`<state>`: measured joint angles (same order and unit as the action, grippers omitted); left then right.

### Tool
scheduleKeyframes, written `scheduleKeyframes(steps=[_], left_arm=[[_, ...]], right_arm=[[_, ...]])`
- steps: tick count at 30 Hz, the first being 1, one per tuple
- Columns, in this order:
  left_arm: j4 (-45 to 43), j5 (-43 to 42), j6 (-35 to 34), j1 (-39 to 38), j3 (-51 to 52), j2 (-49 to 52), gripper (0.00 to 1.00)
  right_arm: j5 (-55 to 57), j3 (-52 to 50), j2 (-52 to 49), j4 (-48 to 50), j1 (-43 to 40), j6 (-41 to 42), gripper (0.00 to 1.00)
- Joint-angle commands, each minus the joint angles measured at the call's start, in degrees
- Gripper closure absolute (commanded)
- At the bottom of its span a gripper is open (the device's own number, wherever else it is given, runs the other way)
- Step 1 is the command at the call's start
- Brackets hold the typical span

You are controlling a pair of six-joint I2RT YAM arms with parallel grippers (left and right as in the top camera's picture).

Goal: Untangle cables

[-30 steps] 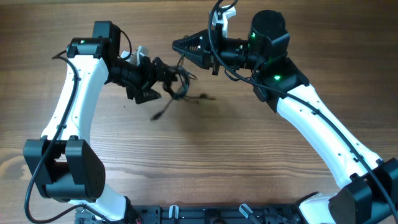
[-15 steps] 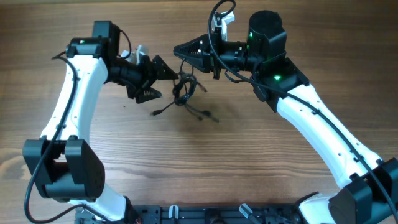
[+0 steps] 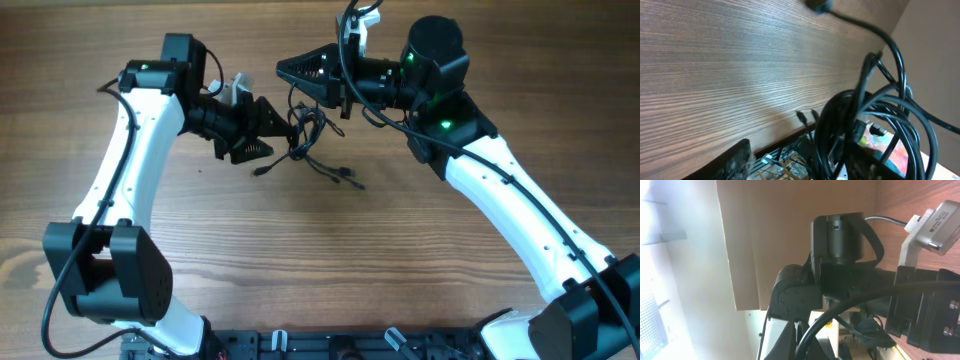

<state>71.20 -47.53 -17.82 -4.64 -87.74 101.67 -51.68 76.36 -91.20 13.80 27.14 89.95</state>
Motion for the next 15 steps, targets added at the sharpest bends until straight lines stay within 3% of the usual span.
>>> scheduleKeyframes(steps=[1, 3, 7, 8, 9, 11, 13, 15], left_arm=[[-0.3, -1.1, 0.7, -0.7, -0.3, -0.6, 0.44], [-0.3, -1.1, 0.7, -1.0, -0.3, -0.6, 0.42], [0.0, -1.1, 1.1, -2.4, -0.3, -0.6, 0.25], [0.2, -1.1, 1.4, -2.6, -0.3, -0.6, 0.3], [0.2, -1.1, 1.4, -2.5, -0.3, -0.6, 0.45], [0.2, -1.0, 1.4, -2.5, -0.3, -0.6, 0.65], [0.2, 1.0, 1.3, -2.5, -0.3, -0.6, 0.94], [0.2, 7.5, 0.7, -2.5, -0.3, -0.6, 0.96]], right_arm=[[-1.1, 0.8, 0.4, 0.8, 1.0, 0.7, 0.96], [-0.6, 0.8, 0.4, 0.8, 1.8, 0.6, 0.96], [0.6, 0.8, 0.4, 0.9, 1.8, 0.4, 0.96], [0.6, 0.8, 0.4, 0.8, 1.8, 0.1, 0.96], [0.8, 0.8, 0.4, 0.9, 1.8, 0.1, 0.96], [0.8, 0.8, 0.4, 1.7, 1.8, 0.1, 0.96], [0.7, 0.8, 0.4, 2.6, 1.7, 0.1, 0.96], [0.3, 0.8, 0.4, 2.7, 1.0, 0.3, 0.96]])
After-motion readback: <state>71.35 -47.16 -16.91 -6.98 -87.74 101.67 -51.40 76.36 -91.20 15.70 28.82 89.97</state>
